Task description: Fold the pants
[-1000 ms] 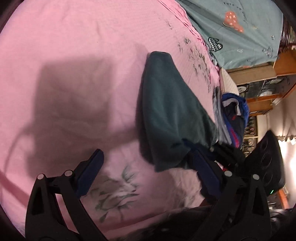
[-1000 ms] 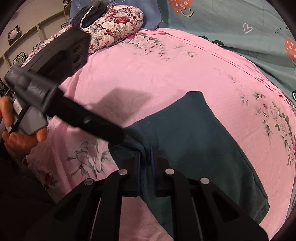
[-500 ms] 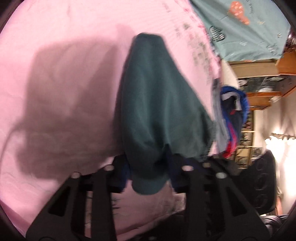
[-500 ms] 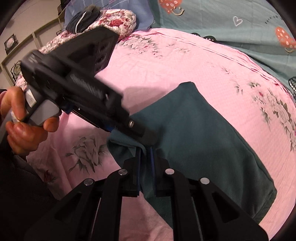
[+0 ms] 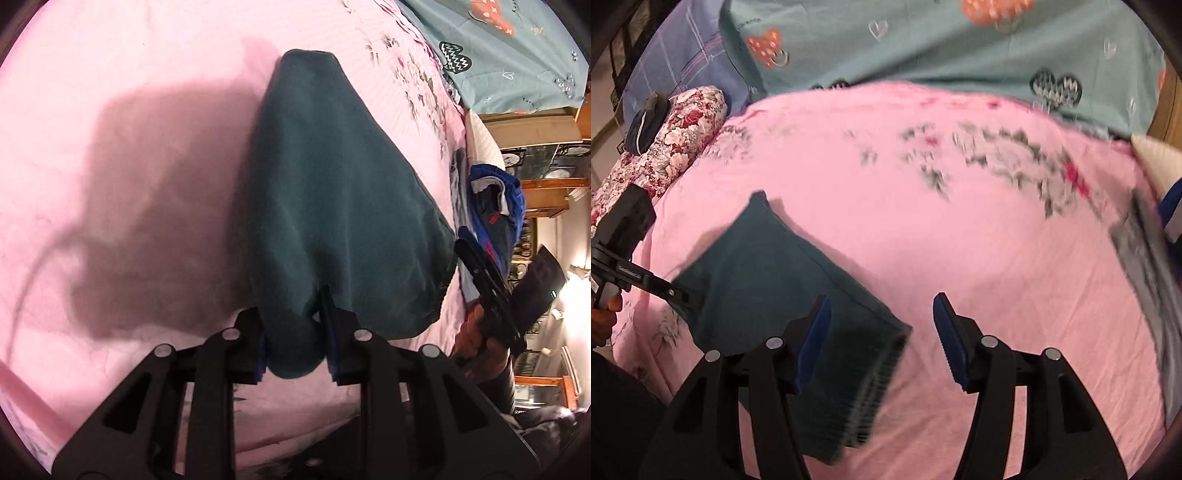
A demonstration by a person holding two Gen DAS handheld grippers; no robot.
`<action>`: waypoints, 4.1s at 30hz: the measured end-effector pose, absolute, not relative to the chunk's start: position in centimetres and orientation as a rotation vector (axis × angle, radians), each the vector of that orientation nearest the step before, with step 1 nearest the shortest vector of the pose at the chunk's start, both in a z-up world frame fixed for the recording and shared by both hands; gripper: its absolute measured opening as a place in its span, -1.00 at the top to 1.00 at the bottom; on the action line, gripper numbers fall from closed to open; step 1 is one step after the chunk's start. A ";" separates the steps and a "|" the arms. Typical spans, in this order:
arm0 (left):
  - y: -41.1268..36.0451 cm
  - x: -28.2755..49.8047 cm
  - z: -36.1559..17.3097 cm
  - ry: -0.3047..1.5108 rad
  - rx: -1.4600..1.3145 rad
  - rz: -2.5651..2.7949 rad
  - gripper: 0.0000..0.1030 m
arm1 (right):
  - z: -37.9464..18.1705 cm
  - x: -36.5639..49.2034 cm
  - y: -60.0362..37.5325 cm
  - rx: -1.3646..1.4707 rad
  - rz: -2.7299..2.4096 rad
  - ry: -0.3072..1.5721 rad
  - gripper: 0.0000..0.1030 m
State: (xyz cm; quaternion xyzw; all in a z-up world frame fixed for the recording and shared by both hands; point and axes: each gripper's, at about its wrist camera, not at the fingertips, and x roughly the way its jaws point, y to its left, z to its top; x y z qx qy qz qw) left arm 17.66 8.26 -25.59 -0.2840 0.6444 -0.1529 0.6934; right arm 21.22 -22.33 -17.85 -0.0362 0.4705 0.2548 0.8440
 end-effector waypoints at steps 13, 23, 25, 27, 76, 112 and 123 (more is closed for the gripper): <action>8.0 17.3 -26.2 1.475 -0.655 -0.192 0.55 | -22.5 24.4 -24.3 0.274 0.794 1.203 -0.04; 6.1 17.7 -25.4 1.456 -0.520 -0.215 0.69 | -21.5 23.4 -23.9 0.233 0.698 1.172 0.52; 5.7 17.6 -24.8 1.432 -0.477 -0.230 0.73 | -20.7 22.8 -23.2 0.174 0.652 1.143 0.54; 5.5 17.4 -24.3 1.403 -0.450 -0.249 0.74 | -19.7 21.8 -22.5 0.107 0.606 1.106 0.55; 45.2 31.6 -17.3 0.987 -0.125 0.047 -0.17 | -12.8 46.8 21.9 -0.059 0.605 0.884 -0.02; 40.5 30.4 -15.5 0.951 -0.098 0.254 -0.87 | -12.1 32.4 19.9 -0.066 0.690 0.908 -0.10; 31.2 20.5 -10.1 0.923 -0.041 0.193 -0.92 | -10.1 21.4 12.4 -0.004 0.584 0.969 -0.12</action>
